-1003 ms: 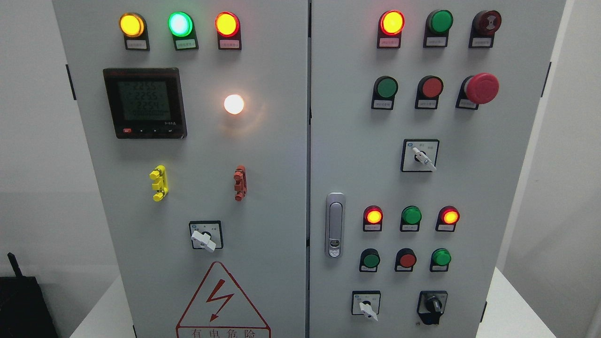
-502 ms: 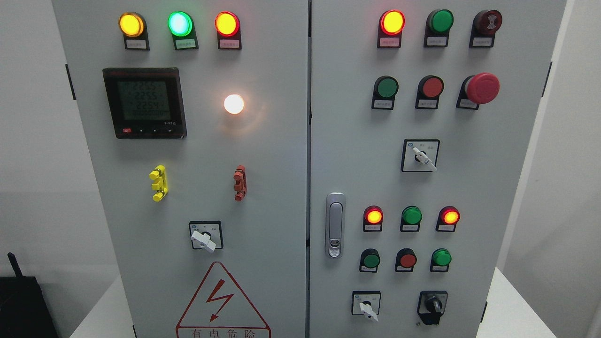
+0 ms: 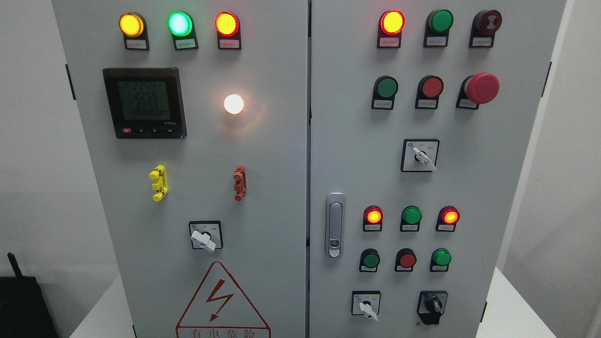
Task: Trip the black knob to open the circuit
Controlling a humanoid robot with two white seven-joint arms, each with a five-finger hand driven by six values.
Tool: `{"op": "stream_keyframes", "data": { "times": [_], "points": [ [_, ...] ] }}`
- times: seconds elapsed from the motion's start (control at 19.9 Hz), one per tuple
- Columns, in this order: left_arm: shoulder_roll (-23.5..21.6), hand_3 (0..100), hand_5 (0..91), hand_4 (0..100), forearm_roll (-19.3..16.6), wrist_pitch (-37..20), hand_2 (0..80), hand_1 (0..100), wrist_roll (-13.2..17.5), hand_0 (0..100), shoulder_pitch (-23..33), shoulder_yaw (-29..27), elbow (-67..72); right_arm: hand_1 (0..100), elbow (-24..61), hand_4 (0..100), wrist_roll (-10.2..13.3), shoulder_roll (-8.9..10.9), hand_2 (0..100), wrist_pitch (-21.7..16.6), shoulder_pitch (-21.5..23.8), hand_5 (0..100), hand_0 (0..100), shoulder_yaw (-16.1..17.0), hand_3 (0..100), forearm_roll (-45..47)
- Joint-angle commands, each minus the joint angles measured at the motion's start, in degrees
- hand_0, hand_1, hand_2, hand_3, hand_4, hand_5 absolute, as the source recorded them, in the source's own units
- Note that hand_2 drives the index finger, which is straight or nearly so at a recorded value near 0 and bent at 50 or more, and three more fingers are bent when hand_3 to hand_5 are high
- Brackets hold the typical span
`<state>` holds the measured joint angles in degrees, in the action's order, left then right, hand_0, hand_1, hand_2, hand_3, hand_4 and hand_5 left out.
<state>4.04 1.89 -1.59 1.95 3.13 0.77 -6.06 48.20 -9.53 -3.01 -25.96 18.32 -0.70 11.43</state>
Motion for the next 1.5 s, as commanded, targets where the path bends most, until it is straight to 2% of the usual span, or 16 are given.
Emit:
{"op": "stream_keyframes", "data": {
  "times": [0.0,0.15,0.3,0.5,0.55,0.7,1.1,1.3,1.45],
  "points": [
    [0.1,0,0.0,0,0.1,0.0,0.0,39,0.0,12,-0.1,-0.1,0.0,58,2.9,61,0.7,0.2,0,-1.2,0.1,44,25,0.4,71,0.2],
    [0.1,0,0.0,0,0.1,-0.1,0.0,39,0.0,12,-0.2,-0.1,0.0,62,5.0,63,1.8,0.2,0,-2.7,0.1,50,26,0.4,73,0.2],
    [0.1,0,0.0,0,0.1,0.0,0.0,39,0.0,12,-0.1,-0.1,0.0,64,6.0,65,1.8,0.2,0,-5.4,0.1,52,36,0.4,73,0.2],
    [0.1,0,0.0,0,0.1,-0.1,0.0,39,0.0,12,-0.1,-0.1,0.0,68,6.6,66,2.3,0.28,0,-11.8,0.0,55,51,-0.5,75,0.2],
    [0.1,0,0.0,0,0.1,-0.1,0.0,39,0.0,12,-0.2,-0.1,0.0,68,7.8,66,2.4,0.37,0,-12.4,0.1,56,56,-0.6,75,0.2],
    [0.1,0,0.0,0,0.1,-0.1,0.0,39,0.0,12,-0.2,-0.1,0.0,69,11.7,67,2.5,0.46,0,-12.5,0.8,58,62,-0.6,75,0.2],
    [0.1,0,0.0,0,0.1,-0.1,0.0,39,0.0,12,-0.1,-0.1,0.0,70,20.6,69,2.6,1.07,0,-11.6,0.8,64,66,-0.5,76,0.2],
    [0.1,0,0.0,0,0.1,-0.1,0.0,39,0.0,12,-0.1,-0.1,0.0,70,25.2,70,2.6,1.07,0,-8.5,0.4,66,69,-0.2,77,0.2],
    [0.1,0,0.0,0,0.1,-0.1,0.0,39,0.0,12,-0.2,-0.1,0.0,71,28.7,71,2.6,1.07,0,-7.9,0.2,67,70,-0.2,77,0.2]
  ]
}}
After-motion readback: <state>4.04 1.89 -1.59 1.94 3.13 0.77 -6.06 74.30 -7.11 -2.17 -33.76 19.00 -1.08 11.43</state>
